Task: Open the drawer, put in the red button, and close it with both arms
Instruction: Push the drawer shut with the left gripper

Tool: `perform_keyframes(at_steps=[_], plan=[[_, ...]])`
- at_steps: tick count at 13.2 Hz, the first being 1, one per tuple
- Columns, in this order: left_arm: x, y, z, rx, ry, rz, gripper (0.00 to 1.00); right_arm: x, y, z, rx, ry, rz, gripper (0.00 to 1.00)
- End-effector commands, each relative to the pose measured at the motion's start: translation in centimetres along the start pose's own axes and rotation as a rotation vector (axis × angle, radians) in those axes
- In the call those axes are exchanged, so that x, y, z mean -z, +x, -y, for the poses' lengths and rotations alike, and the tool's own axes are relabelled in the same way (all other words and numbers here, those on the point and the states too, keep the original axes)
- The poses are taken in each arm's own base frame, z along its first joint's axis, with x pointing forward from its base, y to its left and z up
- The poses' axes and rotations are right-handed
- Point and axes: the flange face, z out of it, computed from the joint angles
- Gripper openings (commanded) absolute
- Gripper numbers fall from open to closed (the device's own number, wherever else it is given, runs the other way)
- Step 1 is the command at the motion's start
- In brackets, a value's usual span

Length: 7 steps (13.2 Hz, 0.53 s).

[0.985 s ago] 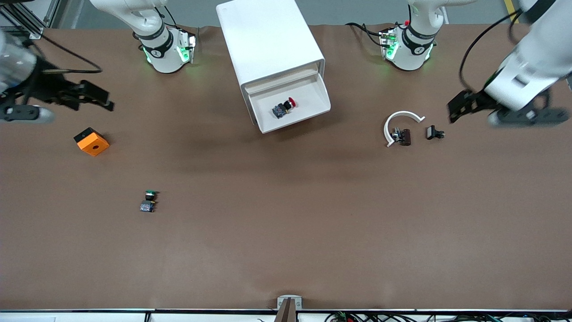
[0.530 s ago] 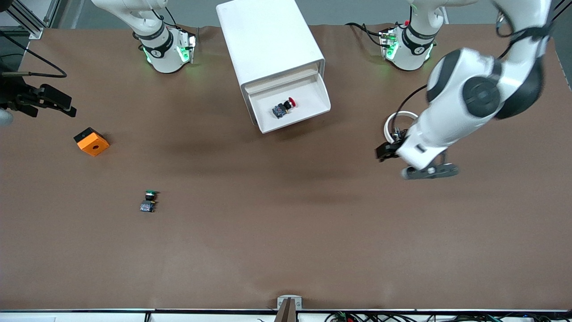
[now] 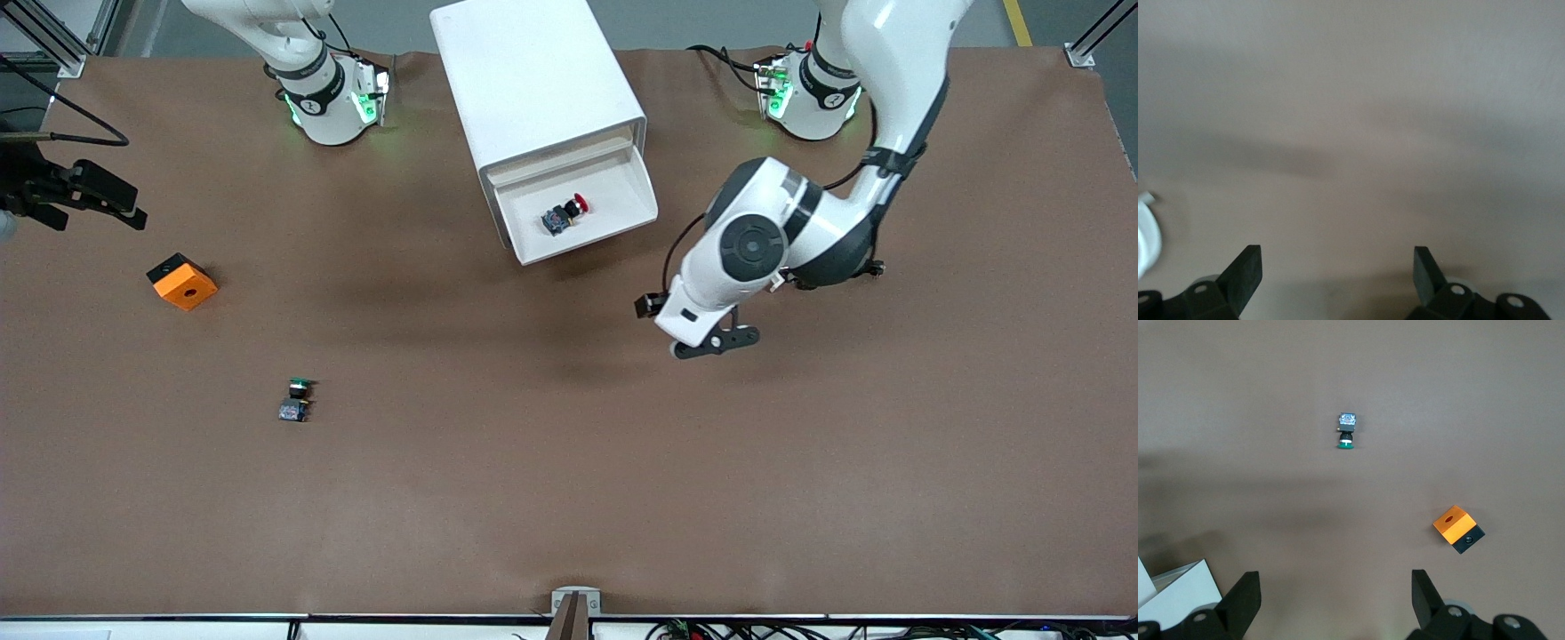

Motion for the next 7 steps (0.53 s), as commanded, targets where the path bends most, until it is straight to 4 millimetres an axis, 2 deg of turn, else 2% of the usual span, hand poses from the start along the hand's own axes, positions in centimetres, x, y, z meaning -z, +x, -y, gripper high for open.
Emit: perform_keyframes(at_steps=[1, 5, 7], plan=[[-1.8, -2.0, -2.3, 0.046, 0.019, 0.03, 1.0, 1.3, -0.5, -0.4, -0.01, -0.014, -0.01, 1.0], [-5.1, -6.8, -6.0, 0.063, 0.066, 0.057, 1.0, 1.2, -0.7, -0.6, -0.005, -0.014, 0.007, 1.0], [-5.6, -8.7, -7.0, 0.075, 0.057, 0.11, 1.0, 1.2, -0.7, -0.7, -0.008, -0.014, 0.007, 1.0]])
